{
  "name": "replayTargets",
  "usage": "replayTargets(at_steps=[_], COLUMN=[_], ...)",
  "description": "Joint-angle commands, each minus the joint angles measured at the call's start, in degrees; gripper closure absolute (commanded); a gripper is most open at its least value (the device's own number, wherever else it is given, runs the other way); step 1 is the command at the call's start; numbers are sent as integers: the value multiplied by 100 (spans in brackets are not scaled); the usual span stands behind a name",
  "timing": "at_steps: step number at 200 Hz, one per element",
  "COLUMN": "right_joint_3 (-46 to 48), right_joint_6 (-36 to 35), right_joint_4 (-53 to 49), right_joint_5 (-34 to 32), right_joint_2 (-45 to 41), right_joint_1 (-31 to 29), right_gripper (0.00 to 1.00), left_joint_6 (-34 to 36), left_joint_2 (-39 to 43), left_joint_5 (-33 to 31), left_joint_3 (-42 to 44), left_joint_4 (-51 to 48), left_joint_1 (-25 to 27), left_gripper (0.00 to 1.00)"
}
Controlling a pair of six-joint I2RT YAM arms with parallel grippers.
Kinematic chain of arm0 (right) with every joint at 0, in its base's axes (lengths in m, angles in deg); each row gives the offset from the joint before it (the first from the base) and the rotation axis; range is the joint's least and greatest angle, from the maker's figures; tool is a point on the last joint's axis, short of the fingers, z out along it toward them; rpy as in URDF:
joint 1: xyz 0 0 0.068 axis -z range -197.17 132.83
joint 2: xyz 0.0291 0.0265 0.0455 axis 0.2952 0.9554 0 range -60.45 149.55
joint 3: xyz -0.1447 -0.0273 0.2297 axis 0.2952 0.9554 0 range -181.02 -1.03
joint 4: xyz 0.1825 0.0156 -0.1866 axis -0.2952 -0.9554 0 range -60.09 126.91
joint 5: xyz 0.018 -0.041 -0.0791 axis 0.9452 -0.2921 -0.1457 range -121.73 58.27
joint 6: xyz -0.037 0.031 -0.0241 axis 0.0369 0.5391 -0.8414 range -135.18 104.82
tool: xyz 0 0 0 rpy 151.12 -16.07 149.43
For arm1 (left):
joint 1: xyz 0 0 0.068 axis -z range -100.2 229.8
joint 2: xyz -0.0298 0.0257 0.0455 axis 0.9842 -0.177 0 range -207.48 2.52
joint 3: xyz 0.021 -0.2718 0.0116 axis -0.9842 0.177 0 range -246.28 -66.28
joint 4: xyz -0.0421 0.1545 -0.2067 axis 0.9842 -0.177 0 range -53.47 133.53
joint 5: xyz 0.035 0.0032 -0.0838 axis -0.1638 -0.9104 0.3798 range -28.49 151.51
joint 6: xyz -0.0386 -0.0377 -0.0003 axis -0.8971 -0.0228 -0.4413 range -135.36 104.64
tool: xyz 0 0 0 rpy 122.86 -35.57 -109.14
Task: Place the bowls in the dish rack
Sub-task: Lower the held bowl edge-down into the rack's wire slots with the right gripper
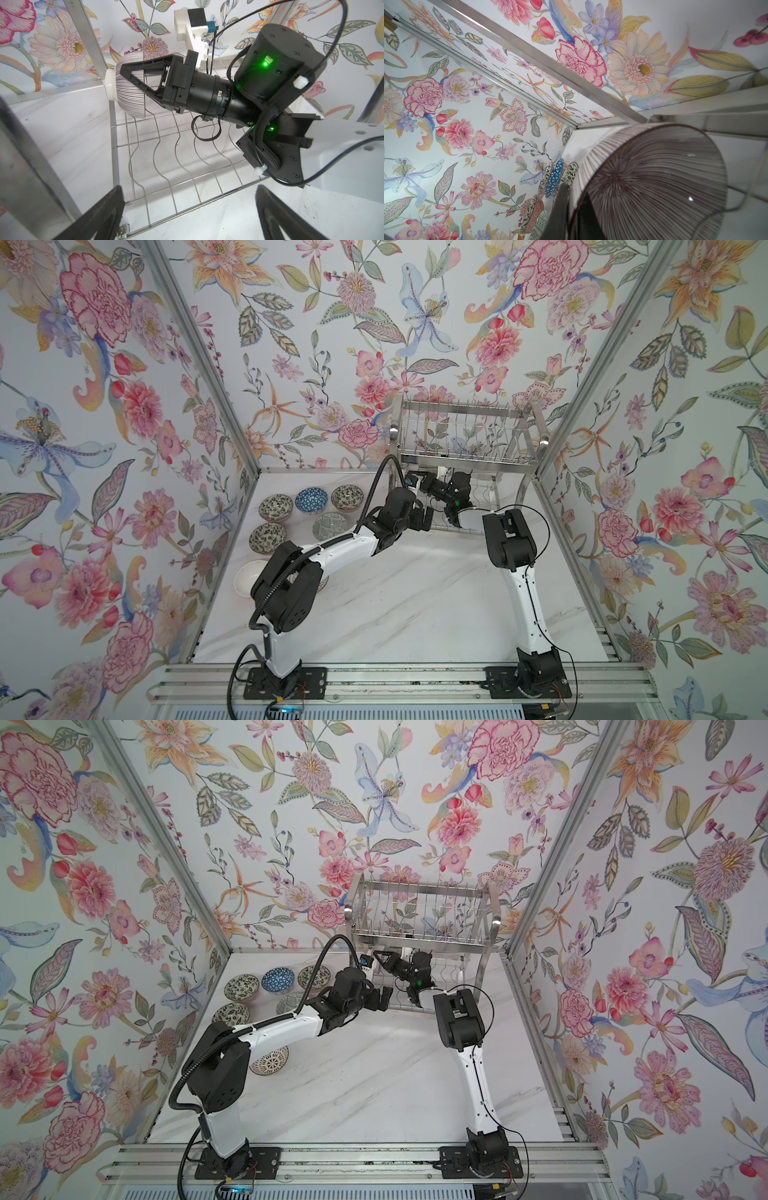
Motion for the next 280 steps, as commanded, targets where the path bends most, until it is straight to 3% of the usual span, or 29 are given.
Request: replayTargets(at_steps=[1,94,195,280], right_joint_3=[-140,-24,-6,55], right_joint_6=[-315,-1116,-1393,-1569], right_joint_4=[-134,-995,-1369,-1595], right_joint_5=[-82,-250,-429,-648], right_joint_2=[2,-263,-353,-471], right_joint_1=[50,9,-26,-74], right_gripper=[100,100,100,92], left_joint_6=[80,87,134,128], left_joint_2=[-61,-7,34,168], left_joint_5=[-75,-103,-120,-131], left_joint_3=[-150,-128,-116,47], left_joint_4=[-52,-93,-155,-107], left_joint_1=[-59,-84,-132,-174], left_gripper=[1,1,1,1])
